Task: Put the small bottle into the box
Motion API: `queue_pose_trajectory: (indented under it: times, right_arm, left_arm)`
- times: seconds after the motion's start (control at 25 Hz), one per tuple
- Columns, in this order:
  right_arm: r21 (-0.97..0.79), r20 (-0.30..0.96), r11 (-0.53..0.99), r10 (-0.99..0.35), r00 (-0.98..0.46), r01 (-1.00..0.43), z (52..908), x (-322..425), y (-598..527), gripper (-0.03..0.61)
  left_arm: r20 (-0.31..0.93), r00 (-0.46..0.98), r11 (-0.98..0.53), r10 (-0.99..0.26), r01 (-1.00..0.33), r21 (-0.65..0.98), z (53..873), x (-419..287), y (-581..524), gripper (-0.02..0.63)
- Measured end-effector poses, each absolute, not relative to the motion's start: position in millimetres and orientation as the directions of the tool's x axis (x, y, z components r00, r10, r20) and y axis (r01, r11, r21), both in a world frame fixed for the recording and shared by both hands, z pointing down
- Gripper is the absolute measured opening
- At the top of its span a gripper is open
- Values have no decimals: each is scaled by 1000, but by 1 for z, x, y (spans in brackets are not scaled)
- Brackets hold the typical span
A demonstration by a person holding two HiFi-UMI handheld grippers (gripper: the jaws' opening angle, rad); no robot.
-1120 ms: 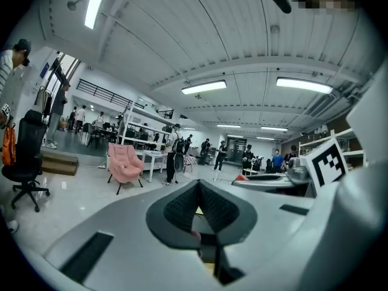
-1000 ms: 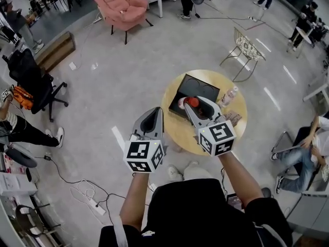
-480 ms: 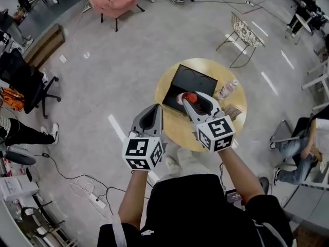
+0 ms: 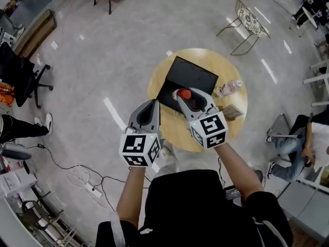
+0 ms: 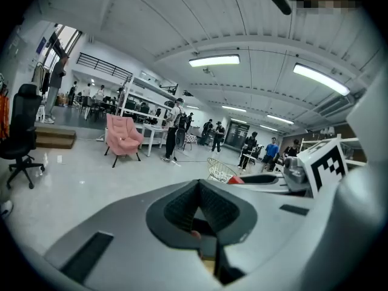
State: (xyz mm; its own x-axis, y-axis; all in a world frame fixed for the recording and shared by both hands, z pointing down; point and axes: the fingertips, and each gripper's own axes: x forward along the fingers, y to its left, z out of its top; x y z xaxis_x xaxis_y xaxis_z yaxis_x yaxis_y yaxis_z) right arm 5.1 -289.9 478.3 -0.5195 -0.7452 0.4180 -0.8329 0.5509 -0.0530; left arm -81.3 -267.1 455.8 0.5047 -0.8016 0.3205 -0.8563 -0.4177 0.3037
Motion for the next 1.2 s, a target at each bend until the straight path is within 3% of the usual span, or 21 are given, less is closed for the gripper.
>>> queue_pose_trajectory:
  times: [0.6, 1.2]
  right_arm:
    - [-53, 576, 625, -618, -535, -779, 596, -8, -327, 138]
    - [-37, 632, 672, -558, -538, -740, 659, -21, -336, 138]
  left_arm:
    - [441, 453, -323, -775, -883, 340, 528, -86, -298, 9]
    - [505, 430, -266, -748, -892, 366, 571, -92, -300, 9]
